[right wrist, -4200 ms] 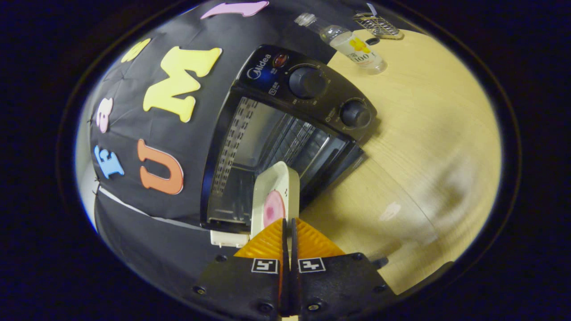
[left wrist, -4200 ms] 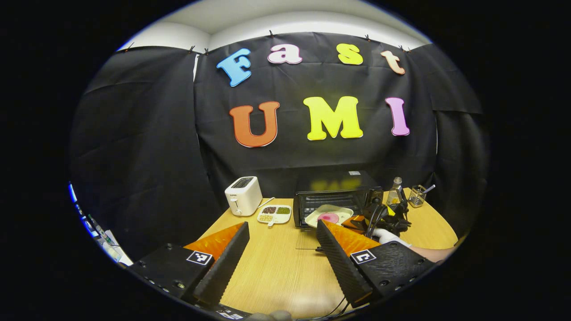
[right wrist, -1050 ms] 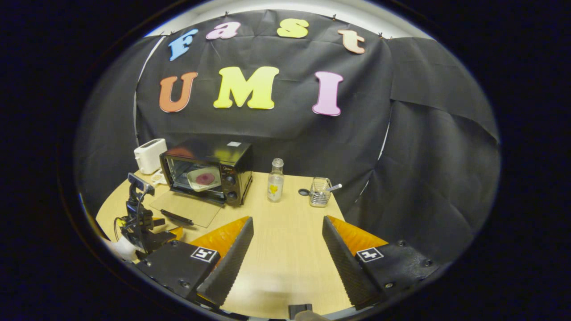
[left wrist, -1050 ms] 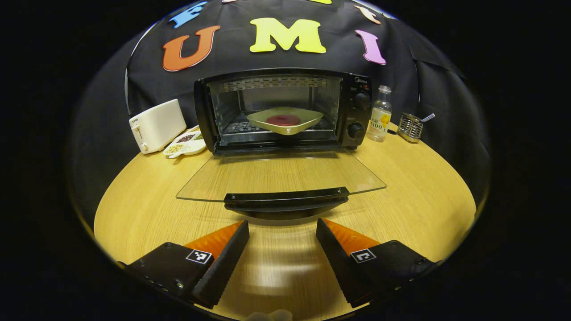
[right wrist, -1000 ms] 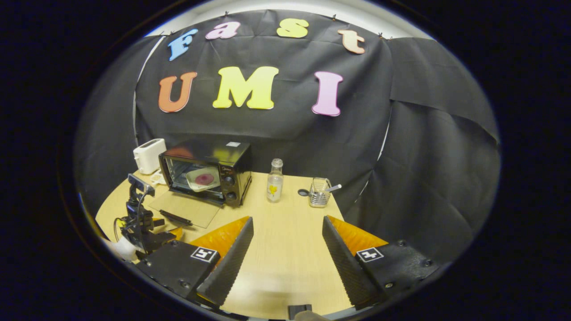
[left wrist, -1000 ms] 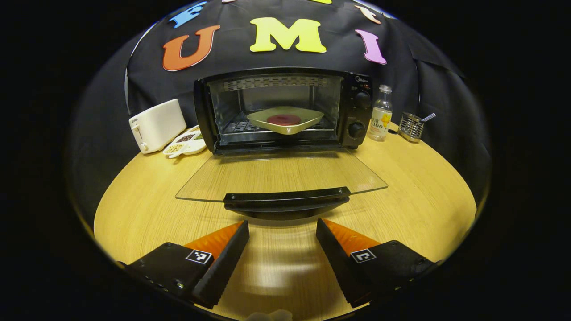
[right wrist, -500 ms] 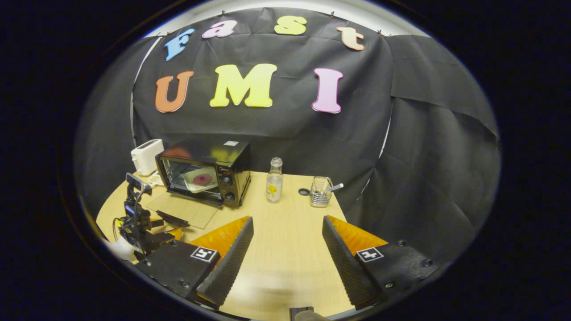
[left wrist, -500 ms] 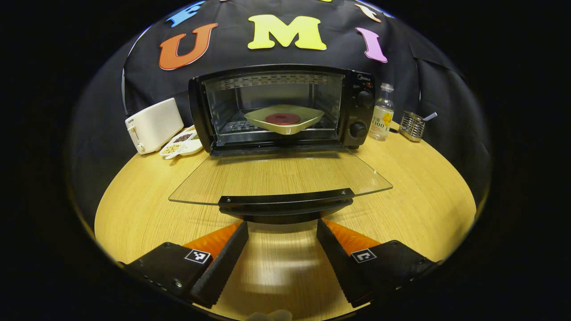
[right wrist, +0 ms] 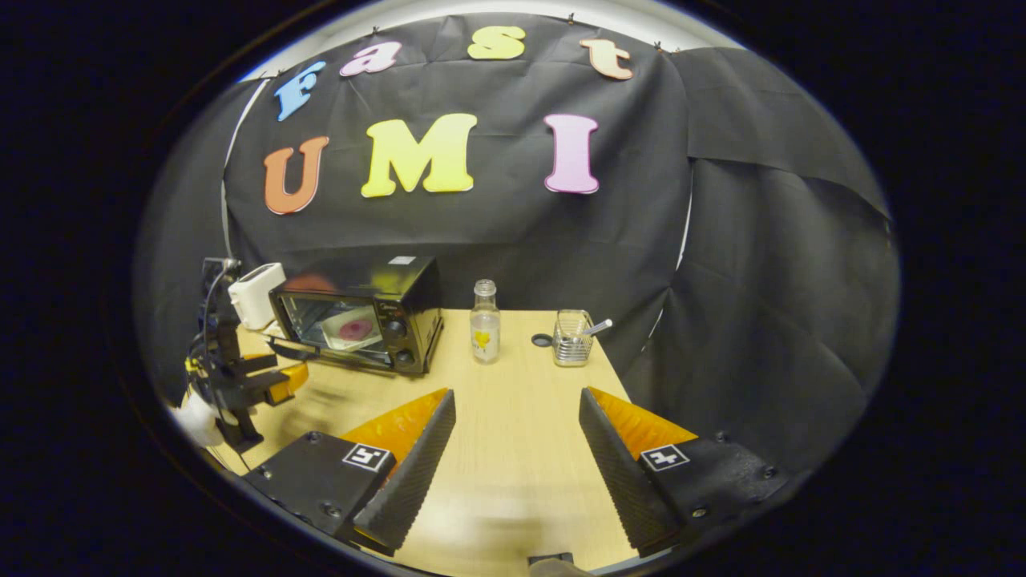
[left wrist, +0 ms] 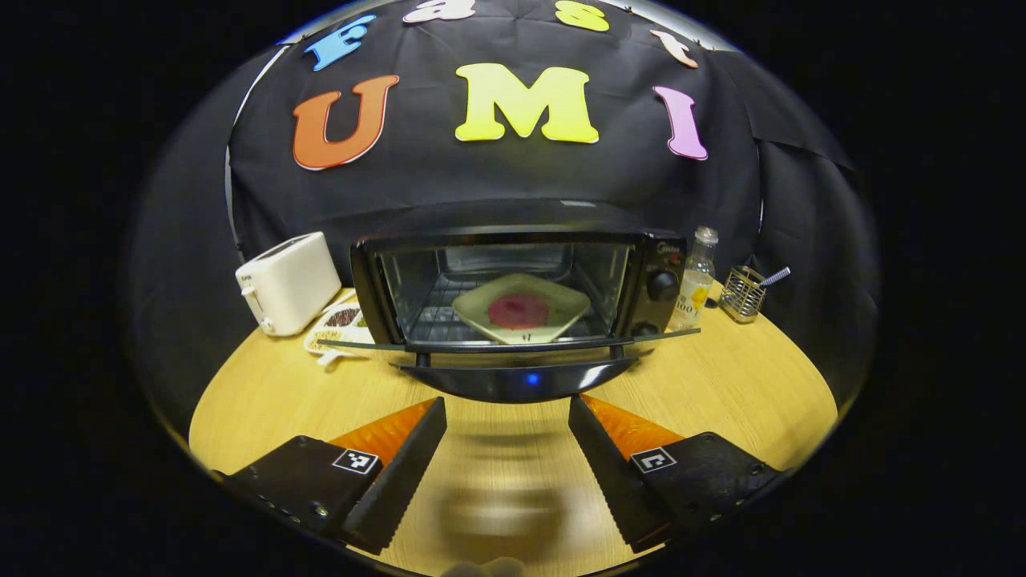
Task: Open the electric oven with the left hand, put the food in, and close the electric oven.
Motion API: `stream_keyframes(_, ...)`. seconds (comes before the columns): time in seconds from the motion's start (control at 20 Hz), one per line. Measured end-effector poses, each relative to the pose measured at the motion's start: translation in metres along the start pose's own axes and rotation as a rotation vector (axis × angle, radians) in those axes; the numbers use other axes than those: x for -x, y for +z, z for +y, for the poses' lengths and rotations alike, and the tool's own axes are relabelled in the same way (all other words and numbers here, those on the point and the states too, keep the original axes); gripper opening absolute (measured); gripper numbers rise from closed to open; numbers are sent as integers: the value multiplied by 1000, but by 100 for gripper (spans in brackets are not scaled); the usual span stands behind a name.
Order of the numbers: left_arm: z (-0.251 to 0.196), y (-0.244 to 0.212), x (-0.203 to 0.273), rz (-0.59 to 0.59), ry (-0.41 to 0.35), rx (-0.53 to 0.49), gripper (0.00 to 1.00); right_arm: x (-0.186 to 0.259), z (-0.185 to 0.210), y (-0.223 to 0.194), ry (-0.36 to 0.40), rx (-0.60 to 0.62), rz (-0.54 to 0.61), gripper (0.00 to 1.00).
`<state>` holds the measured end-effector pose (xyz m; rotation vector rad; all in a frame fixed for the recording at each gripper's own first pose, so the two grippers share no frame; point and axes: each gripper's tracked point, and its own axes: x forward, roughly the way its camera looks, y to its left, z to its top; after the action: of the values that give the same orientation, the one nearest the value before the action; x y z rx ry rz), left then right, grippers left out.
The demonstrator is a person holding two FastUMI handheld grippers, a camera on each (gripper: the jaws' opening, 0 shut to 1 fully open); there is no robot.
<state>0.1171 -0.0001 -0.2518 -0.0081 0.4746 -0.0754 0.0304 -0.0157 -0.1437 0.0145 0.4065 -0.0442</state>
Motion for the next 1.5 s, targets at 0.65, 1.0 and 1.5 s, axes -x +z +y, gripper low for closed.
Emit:
stream_keyframes(0.65, -6, 20, 17, -62, -14, -24, 97, 24, 17, 13, 15, 4, -52, 98)
stream_keyframes(1.0, -17, 40, 81, -138, -34, -31, 98, 62, 32, 33, 21, 3, -132, 98)
stream_keyframes(1.5, 0, 131, 279, -421, 74, 41, 97, 152, 32, 81, 119, 4, -320, 97)
